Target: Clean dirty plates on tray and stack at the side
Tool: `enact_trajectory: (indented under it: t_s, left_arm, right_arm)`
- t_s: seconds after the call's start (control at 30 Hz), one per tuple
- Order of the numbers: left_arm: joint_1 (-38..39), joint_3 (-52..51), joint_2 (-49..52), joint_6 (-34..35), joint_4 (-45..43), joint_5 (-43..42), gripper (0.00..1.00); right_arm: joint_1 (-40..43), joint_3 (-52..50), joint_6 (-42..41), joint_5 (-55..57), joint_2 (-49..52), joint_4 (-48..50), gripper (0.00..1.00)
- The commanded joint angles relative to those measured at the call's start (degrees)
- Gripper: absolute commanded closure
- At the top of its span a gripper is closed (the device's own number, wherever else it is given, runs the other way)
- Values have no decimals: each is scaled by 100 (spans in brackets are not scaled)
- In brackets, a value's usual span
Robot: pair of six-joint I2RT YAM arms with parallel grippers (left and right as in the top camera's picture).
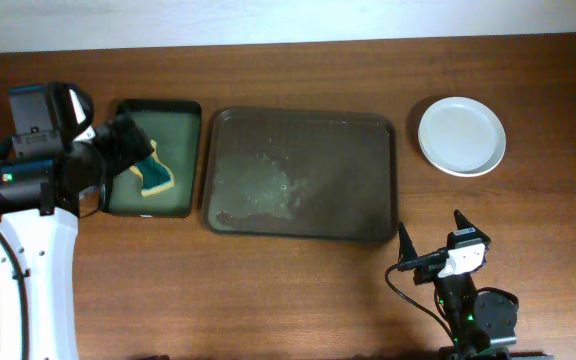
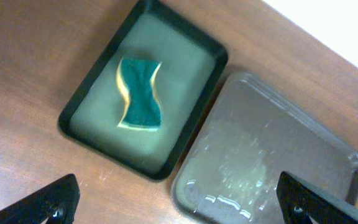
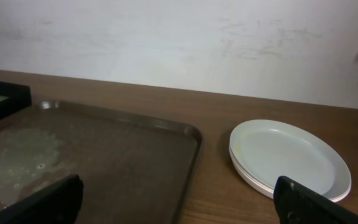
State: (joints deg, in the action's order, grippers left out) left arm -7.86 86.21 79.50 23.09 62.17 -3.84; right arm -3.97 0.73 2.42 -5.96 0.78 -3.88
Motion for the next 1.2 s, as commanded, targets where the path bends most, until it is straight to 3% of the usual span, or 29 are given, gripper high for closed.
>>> enact_trajectory:
  t_s: [0.0,0.1,0.3,0.47,0.63,0.7,0.9,1.17]
  left_arm:
    - [-20,-4,52,-111,713,267,1]
    - [37,-249,50,-70,1034,256,1]
    - [278,-1547,-490,-114,763,516,1]
    - [400,-3440,-1655,-597,-887,511,1]
    - [411,-5390,-3104,-629,-2981,490,1]
    - [411,-5984,-3744,-629,-3440,463,1]
    - [411,-7069,-5001,-699,-4625,227,1]
    - [411,-8559,-6279,-951,-7055,-4,1]
  right_arm:
    - [-48,-42,35,83,-59,-22,2]
    - [-48,-42,35,85,-59,-24,2]
    - [-48,-42,35,83,-59,-24,2]
    - [-48,-42,37,83,-59,-22,2]
    - [-48,-42,35,85,-59,-22,2]
    - [-48,-42,35,83,-59,-22,2]
    - [-48,-42,35,85,-59,-22,2]
    - [-48,-42,37,83,-59,-22,2]
